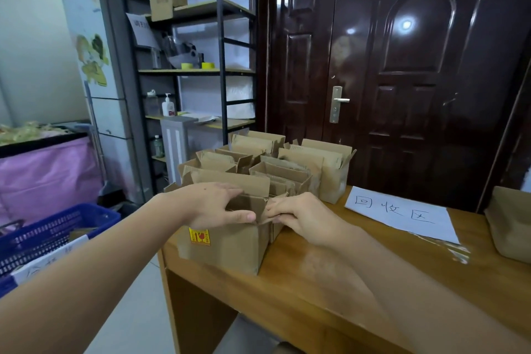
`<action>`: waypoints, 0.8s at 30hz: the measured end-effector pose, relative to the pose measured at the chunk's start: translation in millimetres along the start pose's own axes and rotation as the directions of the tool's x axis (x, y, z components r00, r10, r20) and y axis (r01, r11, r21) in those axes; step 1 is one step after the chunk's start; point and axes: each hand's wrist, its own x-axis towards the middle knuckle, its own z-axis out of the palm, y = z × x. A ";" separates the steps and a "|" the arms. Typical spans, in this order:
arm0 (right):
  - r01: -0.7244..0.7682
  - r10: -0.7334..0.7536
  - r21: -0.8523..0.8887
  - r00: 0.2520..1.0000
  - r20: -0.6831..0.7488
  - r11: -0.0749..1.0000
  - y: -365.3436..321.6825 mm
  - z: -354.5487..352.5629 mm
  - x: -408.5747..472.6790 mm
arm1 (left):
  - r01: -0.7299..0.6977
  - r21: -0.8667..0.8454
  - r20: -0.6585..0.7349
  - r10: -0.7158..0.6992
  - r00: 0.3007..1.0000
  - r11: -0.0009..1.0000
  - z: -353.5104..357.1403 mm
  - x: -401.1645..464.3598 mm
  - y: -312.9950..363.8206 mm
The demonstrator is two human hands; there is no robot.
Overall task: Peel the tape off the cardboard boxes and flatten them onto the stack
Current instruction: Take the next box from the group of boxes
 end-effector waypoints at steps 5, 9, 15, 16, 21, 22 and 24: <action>-0.024 0.028 0.080 0.998 -0.058 0.996 10.4 -11.0 -28.7 | -0.118 -0.046 0.032 0.120 0.992 0.992 -2.7 -2.1 34.0; -0.018 0.028 0.082 0.992 -0.125 0.996 21.0 -21.9 -54.2 | -0.153 -0.015 0.060 0.153 0.986 0.988 -0.3 -3.4 62.6; -0.085 0.086 0.010 0.980 -0.178 0.996 35.6 -40.5 -99.4 | -0.241 -0.067 0.063 0.245 0.967 0.968 -0.2 -0.2 102.0; -0.113 0.111 0.000 0.976 -0.189 0.994 37.6 -45.3 -108.4 | -0.259 -0.083 0.064 0.265 0.962 0.962 -0.5 2.4 110.6; -0.263 0.245 -0.049 0.941 -0.233 0.964 42.5 -71.0 -154.4 | -0.360 -0.253 0.004 0.373 0.928 0.898 -8.1 22.1 162.6; -0.283 0.264 -0.047 0.934 -0.242 0.958 42.8 -76.5 -163.6 | -0.383 -0.288 -0.017 0.396 0.918 0.878 -9.8 25.7 173.4; -0.316 0.297 -0.041 0.922 -0.249 0.948 43.6 -88.0 -179.9 | -0.415 -0.341 -0.030 0.431 0.902 0.844 -10.4 31.4 191.9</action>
